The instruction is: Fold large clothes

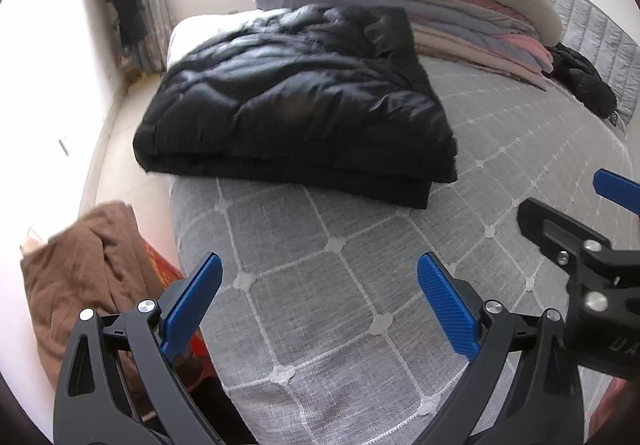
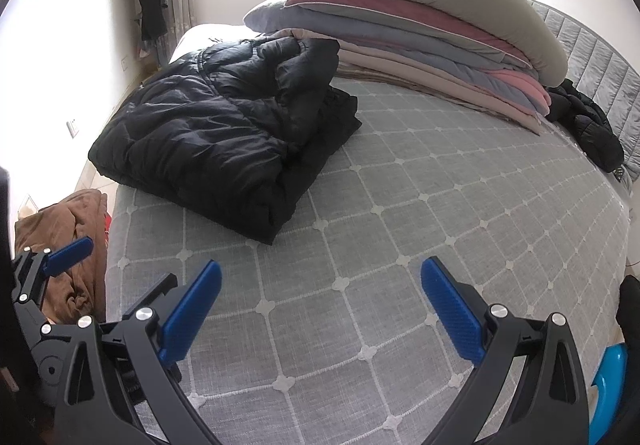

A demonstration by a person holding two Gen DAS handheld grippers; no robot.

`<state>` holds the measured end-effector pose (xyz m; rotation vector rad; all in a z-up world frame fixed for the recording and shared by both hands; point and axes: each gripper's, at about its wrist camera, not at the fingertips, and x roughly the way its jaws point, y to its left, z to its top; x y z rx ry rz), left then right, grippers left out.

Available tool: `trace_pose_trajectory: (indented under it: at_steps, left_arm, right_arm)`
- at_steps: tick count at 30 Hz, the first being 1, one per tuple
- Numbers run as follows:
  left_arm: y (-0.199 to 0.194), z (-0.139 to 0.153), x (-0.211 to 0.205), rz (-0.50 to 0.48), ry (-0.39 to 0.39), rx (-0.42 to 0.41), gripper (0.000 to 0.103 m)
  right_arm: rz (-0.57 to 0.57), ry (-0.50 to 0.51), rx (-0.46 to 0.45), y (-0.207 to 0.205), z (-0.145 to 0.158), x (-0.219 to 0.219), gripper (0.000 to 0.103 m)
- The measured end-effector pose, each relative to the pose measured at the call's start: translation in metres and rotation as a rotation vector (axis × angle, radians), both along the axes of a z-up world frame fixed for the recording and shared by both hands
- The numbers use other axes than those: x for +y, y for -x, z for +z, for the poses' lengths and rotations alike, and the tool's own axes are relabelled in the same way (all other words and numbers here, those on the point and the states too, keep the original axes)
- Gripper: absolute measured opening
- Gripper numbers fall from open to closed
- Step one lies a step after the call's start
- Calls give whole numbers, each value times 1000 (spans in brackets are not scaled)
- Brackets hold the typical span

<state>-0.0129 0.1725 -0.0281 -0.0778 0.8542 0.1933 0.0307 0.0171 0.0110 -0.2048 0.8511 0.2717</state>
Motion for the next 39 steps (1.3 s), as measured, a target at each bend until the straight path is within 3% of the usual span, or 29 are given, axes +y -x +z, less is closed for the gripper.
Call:
trace_pose_trajectory:
  at_steps: [2,4,8,15,39]
  left_arm:
    - [5,8,-10,-20,-66,-52,94]
    - [7,10,-16,-39,-81,-65,94]
    - [2,3,-20,-68,-35,-14,94]
    - [-1,3,-18,-47,-9,-4,94]
    - [-5,-1,-44,-86,1,18,94]
  right_arm:
    - [1,-1,0,0,0,0,96]
    - [0,-1,-3,1,0,-1,96]
    - [-3,0,-4,0,0,-3,96]
    - [-14,5,-7,0,2,-12,96]
    - [-78,28,1,3,0,-61,96]
